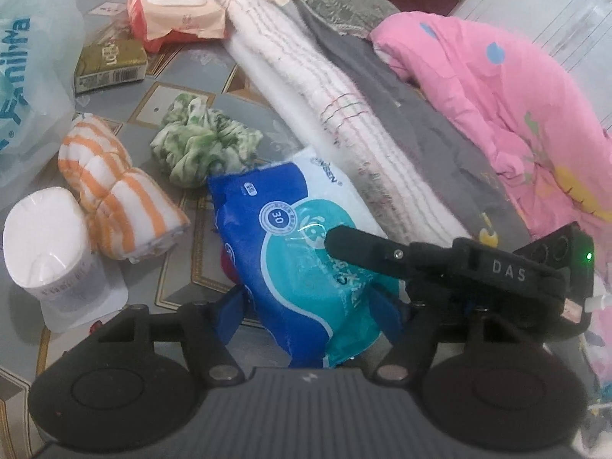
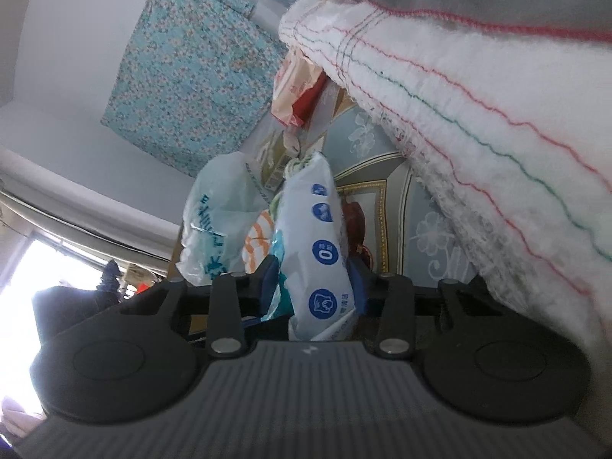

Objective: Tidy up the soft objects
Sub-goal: 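Lift the wet-wipes pack up off the pile with the right gripper, then carry the wet-wipes pack over the cardboard box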

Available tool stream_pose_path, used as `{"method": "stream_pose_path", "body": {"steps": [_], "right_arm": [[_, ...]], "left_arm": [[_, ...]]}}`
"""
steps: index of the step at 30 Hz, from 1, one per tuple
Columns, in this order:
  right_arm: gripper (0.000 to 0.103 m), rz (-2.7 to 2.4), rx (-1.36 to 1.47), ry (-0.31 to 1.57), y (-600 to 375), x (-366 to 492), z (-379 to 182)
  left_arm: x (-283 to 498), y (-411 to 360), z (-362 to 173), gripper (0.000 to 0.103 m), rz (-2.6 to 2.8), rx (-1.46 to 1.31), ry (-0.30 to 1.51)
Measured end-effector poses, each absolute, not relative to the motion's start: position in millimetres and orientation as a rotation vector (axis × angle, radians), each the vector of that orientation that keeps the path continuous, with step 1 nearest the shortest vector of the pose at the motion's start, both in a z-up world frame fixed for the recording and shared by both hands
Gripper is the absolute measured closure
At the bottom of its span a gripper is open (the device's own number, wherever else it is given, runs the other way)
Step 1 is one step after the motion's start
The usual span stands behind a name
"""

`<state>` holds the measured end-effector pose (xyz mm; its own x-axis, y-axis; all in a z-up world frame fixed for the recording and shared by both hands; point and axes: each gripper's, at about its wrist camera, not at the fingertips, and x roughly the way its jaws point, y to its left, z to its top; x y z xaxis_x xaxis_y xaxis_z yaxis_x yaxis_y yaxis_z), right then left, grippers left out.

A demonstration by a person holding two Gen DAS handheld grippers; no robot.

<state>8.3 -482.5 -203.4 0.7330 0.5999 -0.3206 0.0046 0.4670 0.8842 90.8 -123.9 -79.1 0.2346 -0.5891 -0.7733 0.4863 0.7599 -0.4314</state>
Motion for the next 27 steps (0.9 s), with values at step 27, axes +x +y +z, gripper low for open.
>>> {"method": "stream_pose_path", "body": {"steps": [27], "right_arm": [[0.065,0.982,0.696,0.711,-263.6,108.0,-31.2]], "left_arm": [[52.0,87.4,70.3,0.033,-0.308,-0.244,0.734]]}}
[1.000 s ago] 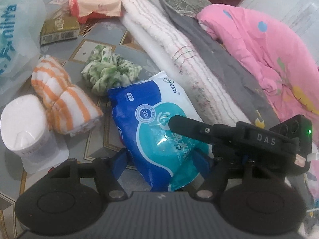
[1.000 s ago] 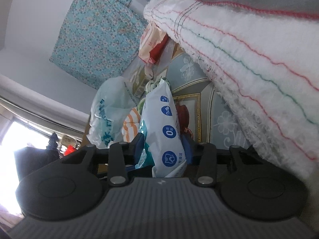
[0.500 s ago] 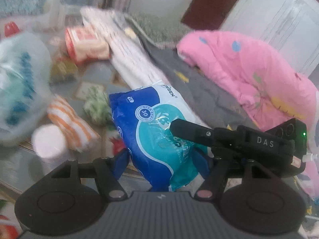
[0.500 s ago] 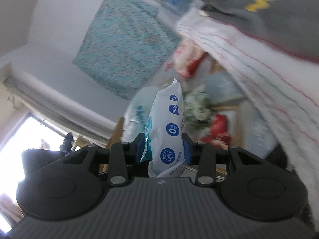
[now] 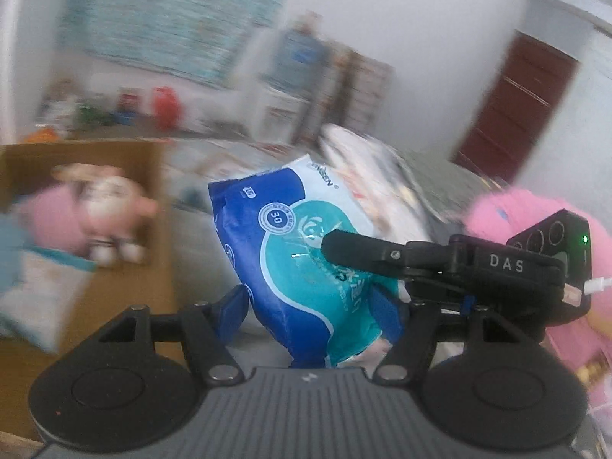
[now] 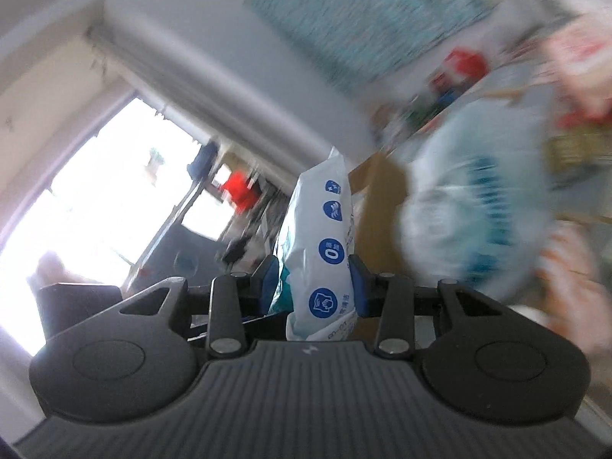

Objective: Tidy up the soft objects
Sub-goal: 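Carry the wet-wipes pack over the cardboard box, then lower the wet-wipes pack into the box and open the right gripper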

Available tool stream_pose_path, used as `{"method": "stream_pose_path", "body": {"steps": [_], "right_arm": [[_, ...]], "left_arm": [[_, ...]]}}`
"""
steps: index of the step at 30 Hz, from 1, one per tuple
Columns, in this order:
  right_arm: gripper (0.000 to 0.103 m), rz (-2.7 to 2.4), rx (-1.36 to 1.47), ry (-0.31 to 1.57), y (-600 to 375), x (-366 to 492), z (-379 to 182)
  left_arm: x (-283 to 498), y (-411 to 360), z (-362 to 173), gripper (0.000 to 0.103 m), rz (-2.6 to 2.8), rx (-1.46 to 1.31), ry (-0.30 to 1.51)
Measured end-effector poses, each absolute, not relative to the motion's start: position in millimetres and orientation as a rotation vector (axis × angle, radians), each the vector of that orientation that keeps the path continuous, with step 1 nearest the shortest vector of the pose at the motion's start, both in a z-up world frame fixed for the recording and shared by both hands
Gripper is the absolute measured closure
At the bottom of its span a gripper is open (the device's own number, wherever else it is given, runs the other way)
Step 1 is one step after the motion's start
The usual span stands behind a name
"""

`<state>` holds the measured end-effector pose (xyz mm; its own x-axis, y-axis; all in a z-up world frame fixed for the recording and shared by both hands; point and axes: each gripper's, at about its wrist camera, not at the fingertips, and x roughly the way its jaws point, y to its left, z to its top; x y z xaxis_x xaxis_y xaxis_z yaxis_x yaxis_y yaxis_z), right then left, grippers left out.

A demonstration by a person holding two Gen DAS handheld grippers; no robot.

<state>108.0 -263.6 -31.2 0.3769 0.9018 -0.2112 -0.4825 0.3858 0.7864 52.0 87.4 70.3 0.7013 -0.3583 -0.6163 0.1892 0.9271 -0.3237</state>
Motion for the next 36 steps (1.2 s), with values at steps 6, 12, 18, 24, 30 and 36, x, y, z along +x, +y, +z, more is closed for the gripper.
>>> {"method": "stream_pose_path", "body": {"steps": [6,12,18,24,30,36], "right_arm": [[0.065,1.048,0.584,0.854,-160.4,149.9,-20.5],[0.062,1.000,0.466,0.934,-93.4,172.6,-30.7],[0.029,0.899,0.294,0.860,-70.5,173.9,-22.0],[0.024,0.905,0.333,0.830,-95.7,180.6,-14.2],[0.023,0.933,0.482,0.812,-141.4,181.5,-11.7],[0.021,0.905,0.591,0.752,-219.7,149.2,-22.9]], "left_arm": [[75.0,165.0,66.3,0.033,-0.155,-0.324,0.767],[106.3,212.6,42.6,0.033,-0.088,-0.402,0.820],[119.7,236.3,15.4,0.034,0.021,-0.342,0.883],[117.4,238.1,9.9,0.032,0.015,-0.354,0.897],[123.7,221.0,9.2,0.026,-0.011,-0.318,0.915],[148.3,205.1,-4.1,0.017,0.017,-0.302,1.005]]}}
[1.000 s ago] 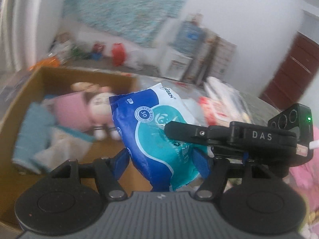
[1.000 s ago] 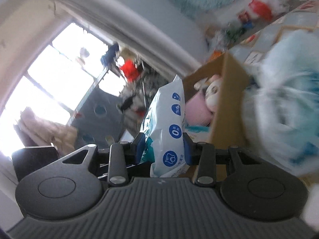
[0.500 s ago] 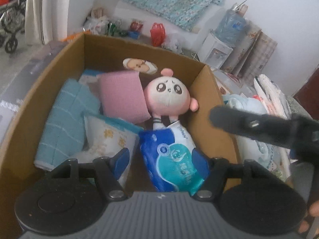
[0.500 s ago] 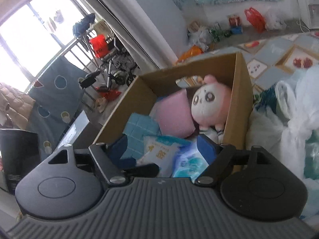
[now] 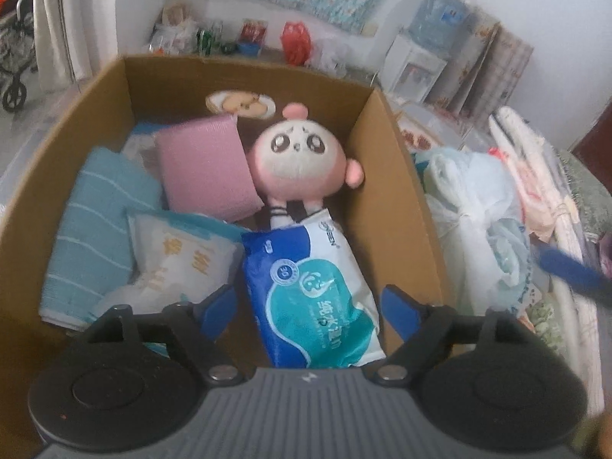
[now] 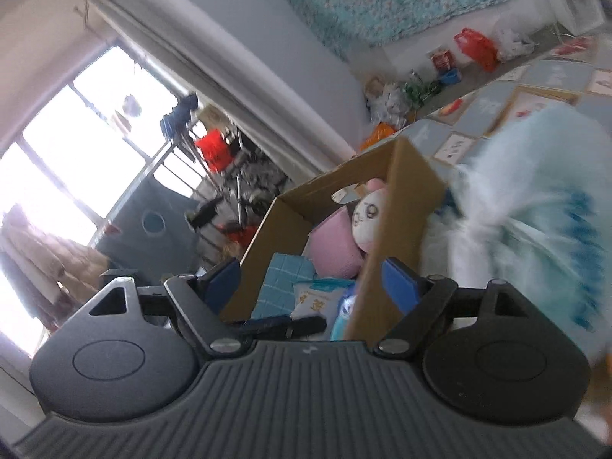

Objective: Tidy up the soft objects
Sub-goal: 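Lower the wet-wipes pack into the box and open the right gripper, then move the right tool to the orange-striped towel on the table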

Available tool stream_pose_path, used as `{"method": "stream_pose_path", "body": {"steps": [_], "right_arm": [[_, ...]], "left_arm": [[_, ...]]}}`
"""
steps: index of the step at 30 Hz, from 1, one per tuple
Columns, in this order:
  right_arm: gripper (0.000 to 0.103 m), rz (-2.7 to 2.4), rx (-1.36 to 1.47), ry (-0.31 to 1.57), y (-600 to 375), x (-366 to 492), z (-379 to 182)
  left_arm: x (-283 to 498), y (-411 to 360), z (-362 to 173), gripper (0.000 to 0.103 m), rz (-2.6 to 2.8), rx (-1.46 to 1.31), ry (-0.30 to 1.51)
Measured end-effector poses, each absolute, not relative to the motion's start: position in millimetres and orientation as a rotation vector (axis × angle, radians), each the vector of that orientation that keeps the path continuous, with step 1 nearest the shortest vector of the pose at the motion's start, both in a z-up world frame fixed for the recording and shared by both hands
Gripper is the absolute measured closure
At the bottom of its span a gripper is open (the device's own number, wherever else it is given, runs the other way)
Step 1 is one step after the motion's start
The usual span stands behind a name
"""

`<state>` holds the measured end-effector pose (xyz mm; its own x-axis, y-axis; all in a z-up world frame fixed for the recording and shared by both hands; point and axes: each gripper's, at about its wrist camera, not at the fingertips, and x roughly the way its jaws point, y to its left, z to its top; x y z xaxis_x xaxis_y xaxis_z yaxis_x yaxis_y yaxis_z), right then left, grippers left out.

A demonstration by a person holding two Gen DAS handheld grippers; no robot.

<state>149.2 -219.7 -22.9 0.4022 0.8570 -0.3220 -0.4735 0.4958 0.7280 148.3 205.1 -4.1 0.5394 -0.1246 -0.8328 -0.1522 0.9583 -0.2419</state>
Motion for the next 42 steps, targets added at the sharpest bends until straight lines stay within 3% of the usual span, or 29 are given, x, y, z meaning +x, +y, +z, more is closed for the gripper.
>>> {"method": "stream_pose_path", "body": {"steps": [3,14,18,23,30,35,38,42], "right_arm": [[0.021,0.861,0.633,0.727,-264.2,128.8,-37.5],[0.020,0.483,0.824,0.626,-442.4,60.6,-91.9],[0.019,0.461,0.862,0.636,-460.9,52.5,-113.0],[0.018,0.495,0.890,0.666,-451.9,57.1,-132.7],[0.018,0.525,0.848,0.682,-429.5,63.7,-133.5],[0.022,0.510,0.809,0.713,-421.0,69.1,-142.0],[0.031,0.507,0.783,0.733,-417.0,73.0,-144.3],[0.041,0.504,0.725,0.769,-405.2,83.0,-144.3]], "left_arm": [[161.7,204.7,-12.7,0.018,0.038,-0.370,1.072],[140.8,184.1,10.6,0.016,0.114,-0.310,0.974],[108.8,161.0,43.8,0.016,0.071,-0.287,0.847],[65.4,99.6,75.1,0.007,-0.150,-0.180,0.716],[44.9,-0.2,54.3,0.007,-0.423,-0.016,0.729],[44.3,-52.7,12.4,0.015,-0.452,0.131,0.740],[47.5,-62.1,-10.0,0.026,-0.482,0.123,0.779],[49.7,-56.8,-30.2,0.032,-0.531,0.057,0.812]]}}
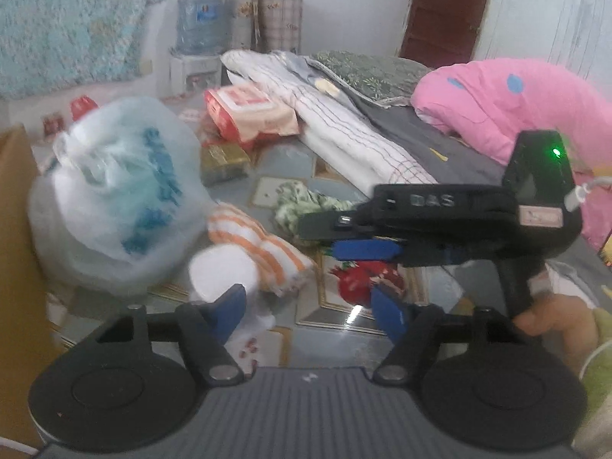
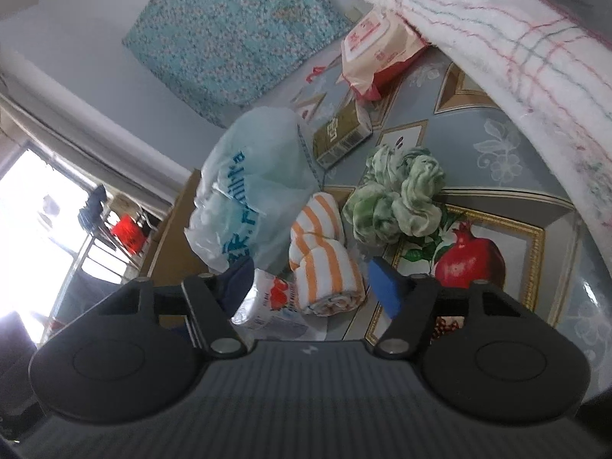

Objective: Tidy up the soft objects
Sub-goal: 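Move the right tool to the orange-striped towel on the table, then close the right gripper on the orange-striped towel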

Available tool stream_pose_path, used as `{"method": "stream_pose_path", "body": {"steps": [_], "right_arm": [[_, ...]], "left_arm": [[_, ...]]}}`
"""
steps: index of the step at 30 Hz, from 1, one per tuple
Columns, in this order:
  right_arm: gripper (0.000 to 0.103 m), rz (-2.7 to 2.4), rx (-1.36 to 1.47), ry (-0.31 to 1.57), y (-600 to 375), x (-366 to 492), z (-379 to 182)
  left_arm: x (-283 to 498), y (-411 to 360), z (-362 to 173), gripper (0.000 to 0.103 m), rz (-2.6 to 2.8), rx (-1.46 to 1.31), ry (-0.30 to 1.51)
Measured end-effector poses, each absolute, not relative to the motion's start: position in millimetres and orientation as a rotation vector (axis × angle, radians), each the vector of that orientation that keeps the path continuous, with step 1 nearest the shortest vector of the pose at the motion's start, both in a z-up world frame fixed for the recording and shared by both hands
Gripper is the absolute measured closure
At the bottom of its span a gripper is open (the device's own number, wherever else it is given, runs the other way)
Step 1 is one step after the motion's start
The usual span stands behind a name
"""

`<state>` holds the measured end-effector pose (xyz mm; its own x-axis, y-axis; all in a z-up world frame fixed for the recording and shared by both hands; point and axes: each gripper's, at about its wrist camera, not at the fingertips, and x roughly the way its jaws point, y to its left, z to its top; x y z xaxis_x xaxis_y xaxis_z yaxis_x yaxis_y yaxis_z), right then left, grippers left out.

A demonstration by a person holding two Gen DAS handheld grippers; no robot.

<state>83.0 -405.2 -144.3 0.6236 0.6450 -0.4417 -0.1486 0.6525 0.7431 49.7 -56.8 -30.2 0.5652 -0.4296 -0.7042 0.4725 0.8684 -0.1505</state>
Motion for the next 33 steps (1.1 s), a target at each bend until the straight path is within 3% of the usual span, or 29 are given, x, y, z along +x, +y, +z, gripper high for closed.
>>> {"method": "stream_pose_path", "body": {"steps": [12,14,15,19,33], "right_arm": [[0.043,0.479,0.516,0.897,-365.7,124.4,-148.9],[0.047,0.489,0.500,0.905,-362.9,126.7,-148.7],[0.054,0.495,0.504,0.909,-362.8,127.9,-148.7],[0.059,0.502,0.528,0.909,-366.2,123.7,-150.9],[0.060,0.527,0.738,0.954,-402.1,56.0,-168.2]], "left_arm": [[56.1,-55.7,-61.9,0.035,-0.554,0.046,0.825],[57.1,-54.5,-64.2,0.035,-0.559,0.045,0.829],[57.7,-54.3,-64.7,0.035,-0.561,0.044,0.833],[56.8,-54.9,-66.2,0.035,-0.568,0.043,0.843],[45.0,-56.5,-73.0,0.027,-0.643,0.067,0.932]]}}
